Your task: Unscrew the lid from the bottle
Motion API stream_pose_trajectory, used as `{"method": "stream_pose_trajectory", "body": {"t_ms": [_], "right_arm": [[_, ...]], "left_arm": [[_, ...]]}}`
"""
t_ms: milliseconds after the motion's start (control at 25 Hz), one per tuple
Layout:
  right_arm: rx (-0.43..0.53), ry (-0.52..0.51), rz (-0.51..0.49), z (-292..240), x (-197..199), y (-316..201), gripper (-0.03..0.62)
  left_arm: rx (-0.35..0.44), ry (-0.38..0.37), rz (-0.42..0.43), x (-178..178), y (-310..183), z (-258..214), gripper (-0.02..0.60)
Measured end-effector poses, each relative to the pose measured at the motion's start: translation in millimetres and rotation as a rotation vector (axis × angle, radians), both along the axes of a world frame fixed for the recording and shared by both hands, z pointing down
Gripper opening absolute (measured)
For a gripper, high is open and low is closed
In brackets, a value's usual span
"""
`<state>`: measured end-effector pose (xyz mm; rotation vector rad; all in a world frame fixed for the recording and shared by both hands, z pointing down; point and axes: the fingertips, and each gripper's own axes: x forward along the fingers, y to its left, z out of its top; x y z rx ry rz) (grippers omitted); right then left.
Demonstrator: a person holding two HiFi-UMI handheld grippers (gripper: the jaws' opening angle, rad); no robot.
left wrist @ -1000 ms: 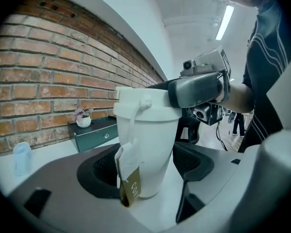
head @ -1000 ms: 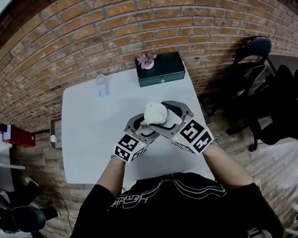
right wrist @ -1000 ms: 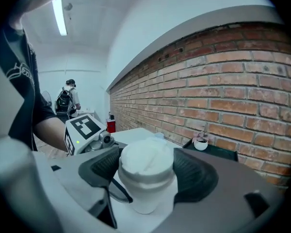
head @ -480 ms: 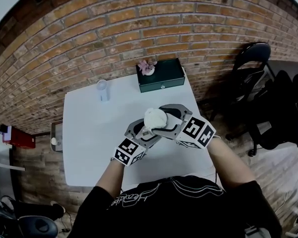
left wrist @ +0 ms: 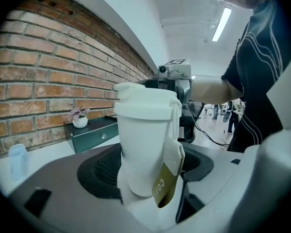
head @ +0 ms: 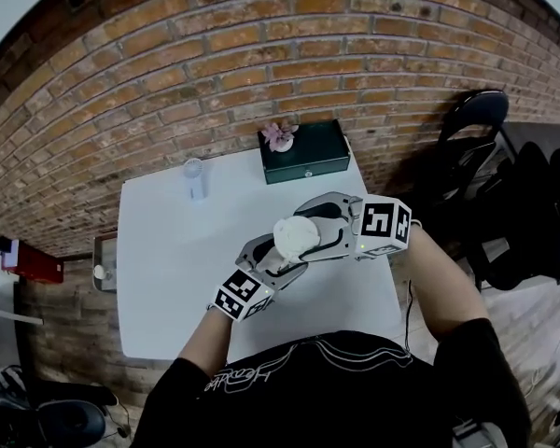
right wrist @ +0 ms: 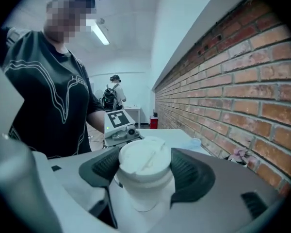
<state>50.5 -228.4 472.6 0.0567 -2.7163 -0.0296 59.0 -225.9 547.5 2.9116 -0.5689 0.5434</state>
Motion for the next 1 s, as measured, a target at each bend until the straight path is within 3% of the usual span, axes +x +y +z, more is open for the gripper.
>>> {"method": "stream_pose_trajectory", "body": {"t_ms": [240, 400, 520, 720, 880, 1000], "right_arm": [[0.007, 0.056, -0.062, 0, 1, 0, 0.327], [-0.037, 0.073, 0.013, -1, -1, 1, 0.325], [-0.015, 0.056, 0.087, -4, 0, 5, 0.365], [-0.005, -0.021, 0.366, -11, 10, -4, 0.391], [-0.107, -0.121, 0.608, -15, 18, -12, 0.372], [-0.127, -0.125, 0.725, -12, 14, -9, 0.383]], "left_arm": [[-0.026, -0.022, -0.004, 2, 0, 0, 0.350], [-0.035, -0.042, -0.013, 1, 0, 0, 0.350], [-0.034, -0.033, -0.018, 0, 0, -1, 0.350], [-0.036, -0.028, -0.027, 0, 0, 1, 0.350], [-0.042, -0.022, -0.041, -2, 0, 1, 0.350], [-0.048, -0.020, -0.045, -1, 1, 1, 0.350]]}}
